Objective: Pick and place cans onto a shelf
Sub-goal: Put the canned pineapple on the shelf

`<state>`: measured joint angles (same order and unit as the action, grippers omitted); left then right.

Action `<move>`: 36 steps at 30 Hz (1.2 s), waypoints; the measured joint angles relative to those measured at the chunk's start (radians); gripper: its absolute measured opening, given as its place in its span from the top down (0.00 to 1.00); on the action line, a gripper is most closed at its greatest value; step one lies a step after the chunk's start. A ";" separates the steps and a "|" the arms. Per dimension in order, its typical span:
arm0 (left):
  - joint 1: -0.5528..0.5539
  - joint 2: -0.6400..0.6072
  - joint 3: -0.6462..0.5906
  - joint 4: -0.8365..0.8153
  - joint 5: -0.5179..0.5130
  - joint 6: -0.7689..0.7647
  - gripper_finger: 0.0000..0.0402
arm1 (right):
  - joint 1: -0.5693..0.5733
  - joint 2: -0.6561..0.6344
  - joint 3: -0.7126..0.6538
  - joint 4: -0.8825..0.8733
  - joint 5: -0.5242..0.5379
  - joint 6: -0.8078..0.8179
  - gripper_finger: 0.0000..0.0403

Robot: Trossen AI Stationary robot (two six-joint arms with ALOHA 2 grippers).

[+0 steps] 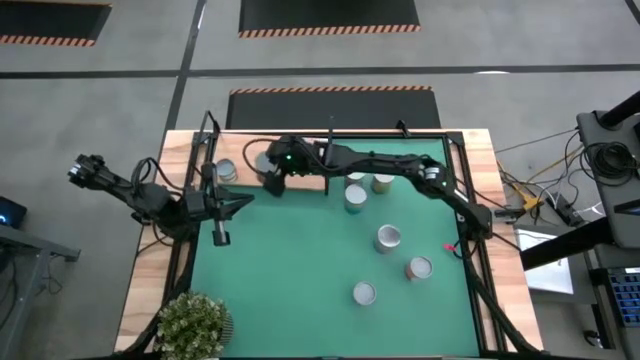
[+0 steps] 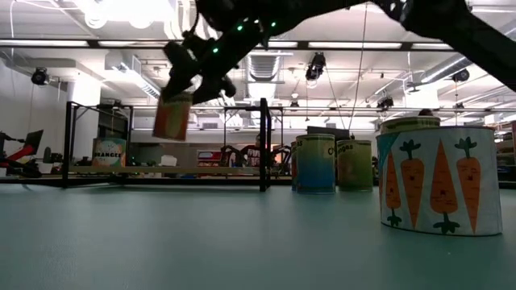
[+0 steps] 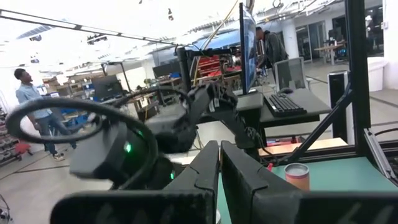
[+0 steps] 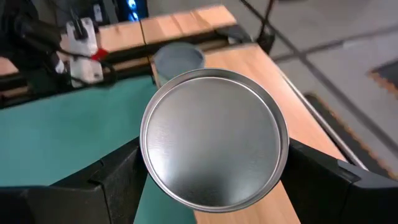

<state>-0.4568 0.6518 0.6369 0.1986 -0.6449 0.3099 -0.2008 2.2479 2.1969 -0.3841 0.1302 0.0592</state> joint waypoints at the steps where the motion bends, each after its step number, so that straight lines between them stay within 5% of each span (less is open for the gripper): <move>1: 0.000 0.000 0.000 0.000 0.000 0.000 1.00 | 0.000 0.016 0.009 0.012 0.000 -0.004 0.24; 17: 0.000 0.000 0.000 0.001 0.000 0.004 1.00 | -0.008 0.107 0.081 -0.025 0.000 -0.028 0.24; 31: 0.000 0.001 0.000 0.010 0.000 0.007 1.00 | -0.014 0.101 0.078 -0.032 0.011 -0.039 0.11; 36: 0.000 0.007 0.000 0.011 0.000 0.007 1.00 | -0.014 0.060 0.137 -0.172 0.019 -0.074 0.12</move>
<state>-0.4568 0.6589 0.6369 0.2092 -0.6445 0.3165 -0.2147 2.3081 2.3339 -0.5558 0.1493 -0.0152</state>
